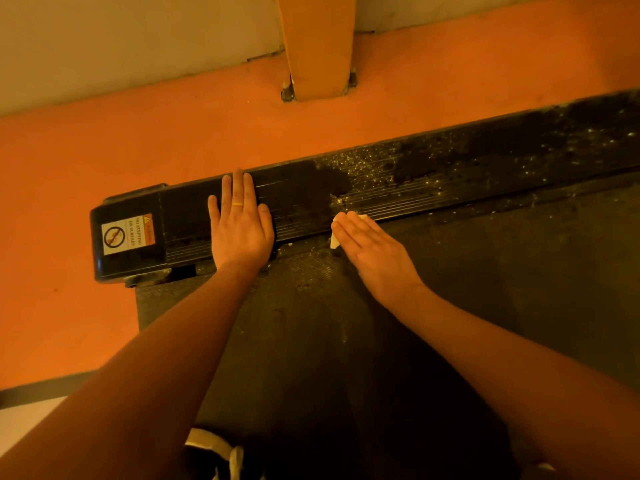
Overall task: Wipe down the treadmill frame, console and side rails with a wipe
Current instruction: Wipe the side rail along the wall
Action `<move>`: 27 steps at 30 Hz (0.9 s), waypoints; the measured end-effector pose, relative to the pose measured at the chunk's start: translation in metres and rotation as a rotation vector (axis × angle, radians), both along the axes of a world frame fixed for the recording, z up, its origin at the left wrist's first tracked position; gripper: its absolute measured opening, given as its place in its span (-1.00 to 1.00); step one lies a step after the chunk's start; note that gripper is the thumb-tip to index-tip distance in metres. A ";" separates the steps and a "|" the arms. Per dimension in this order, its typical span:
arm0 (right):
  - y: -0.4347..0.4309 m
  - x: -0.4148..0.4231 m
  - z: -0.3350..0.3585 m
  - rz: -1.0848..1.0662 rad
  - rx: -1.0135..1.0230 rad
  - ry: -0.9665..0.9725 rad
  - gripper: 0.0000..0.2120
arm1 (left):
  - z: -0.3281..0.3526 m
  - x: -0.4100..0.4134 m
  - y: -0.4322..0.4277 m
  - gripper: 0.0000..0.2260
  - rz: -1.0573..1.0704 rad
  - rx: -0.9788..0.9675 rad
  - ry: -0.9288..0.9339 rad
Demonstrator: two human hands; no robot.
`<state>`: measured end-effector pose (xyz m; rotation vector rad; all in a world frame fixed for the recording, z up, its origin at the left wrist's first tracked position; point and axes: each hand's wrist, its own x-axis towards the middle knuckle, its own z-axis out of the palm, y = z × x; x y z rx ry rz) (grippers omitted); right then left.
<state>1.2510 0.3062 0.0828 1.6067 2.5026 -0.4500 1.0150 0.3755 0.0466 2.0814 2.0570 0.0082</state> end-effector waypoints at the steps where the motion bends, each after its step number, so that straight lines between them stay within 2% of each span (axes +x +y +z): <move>1: -0.002 0.002 0.000 0.000 -0.001 -0.016 -0.32 | 0.000 0.000 0.000 -0.46 0.000 0.002 -0.002; 7: -0.008 0.044 -0.004 -0.163 0.061 -0.050 -0.30 | 0.000 0.001 0.000 -0.46 0.001 0.008 -0.001; 14: -0.009 0.014 -0.001 -0.157 0.022 -0.069 -0.33 | 0.000 0.001 0.000 -0.47 0.001 0.003 0.003; 18: -0.009 0.065 -0.001 -0.351 0.056 -0.063 -0.29 | 0.000 0.000 0.001 -0.46 -0.001 0.004 0.002; 21: -0.008 0.068 -0.003 -0.452 0.060 -0.037 -0.31 | -0.001 0.000 0.001 -0.46 0.000 0.007 0.006; 27: -0.012 0.045 -0.010 -0.338 0.066 0.000 -0.30 | 0.000 0.000 0.000 -0.46 -0.003 0.013 0.003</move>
